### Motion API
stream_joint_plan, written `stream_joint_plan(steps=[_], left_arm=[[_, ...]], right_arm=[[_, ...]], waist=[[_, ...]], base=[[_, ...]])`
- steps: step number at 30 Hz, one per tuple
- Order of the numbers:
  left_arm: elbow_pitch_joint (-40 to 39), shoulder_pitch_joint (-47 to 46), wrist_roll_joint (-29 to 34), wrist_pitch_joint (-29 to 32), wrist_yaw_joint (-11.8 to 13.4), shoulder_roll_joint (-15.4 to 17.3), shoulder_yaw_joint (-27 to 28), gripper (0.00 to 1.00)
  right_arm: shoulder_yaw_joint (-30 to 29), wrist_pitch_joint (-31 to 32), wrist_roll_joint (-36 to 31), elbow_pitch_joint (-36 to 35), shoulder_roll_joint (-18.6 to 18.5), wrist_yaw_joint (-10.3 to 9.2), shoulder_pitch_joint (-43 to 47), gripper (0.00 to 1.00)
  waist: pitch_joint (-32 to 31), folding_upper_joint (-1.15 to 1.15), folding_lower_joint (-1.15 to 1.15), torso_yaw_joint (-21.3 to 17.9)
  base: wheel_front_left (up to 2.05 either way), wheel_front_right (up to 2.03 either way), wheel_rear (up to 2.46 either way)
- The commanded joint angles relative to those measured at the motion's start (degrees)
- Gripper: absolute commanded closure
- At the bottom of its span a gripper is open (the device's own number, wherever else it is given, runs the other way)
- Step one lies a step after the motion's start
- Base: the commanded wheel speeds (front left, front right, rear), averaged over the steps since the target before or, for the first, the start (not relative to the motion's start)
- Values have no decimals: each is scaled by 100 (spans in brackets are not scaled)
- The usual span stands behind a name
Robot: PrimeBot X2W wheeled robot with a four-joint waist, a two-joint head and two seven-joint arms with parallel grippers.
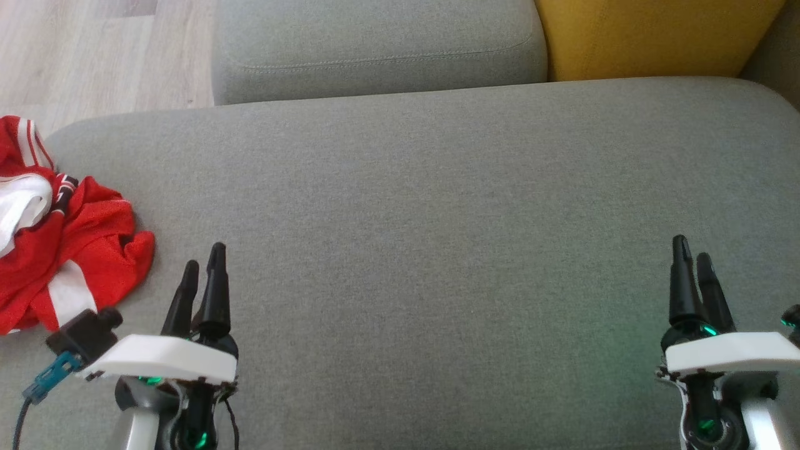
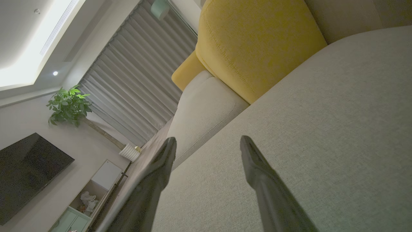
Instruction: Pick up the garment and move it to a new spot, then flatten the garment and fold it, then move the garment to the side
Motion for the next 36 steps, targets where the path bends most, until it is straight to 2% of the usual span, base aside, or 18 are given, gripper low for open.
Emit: stream_joint_plan(steps=[1,36], left_arm=[[-245,-277,95,-51,-8,83,82,0],[-204,-17,2556,-637,820,540,-697,0]], right_arm=[[68,-59,-100,-244,-118,22,-173,0],[563,-484,-2972,-178,-167,35,-45,0]], waist=[[0,0,0,0],[-90,0,0,-2]], base=[[0,0,0],[0,0,0]])
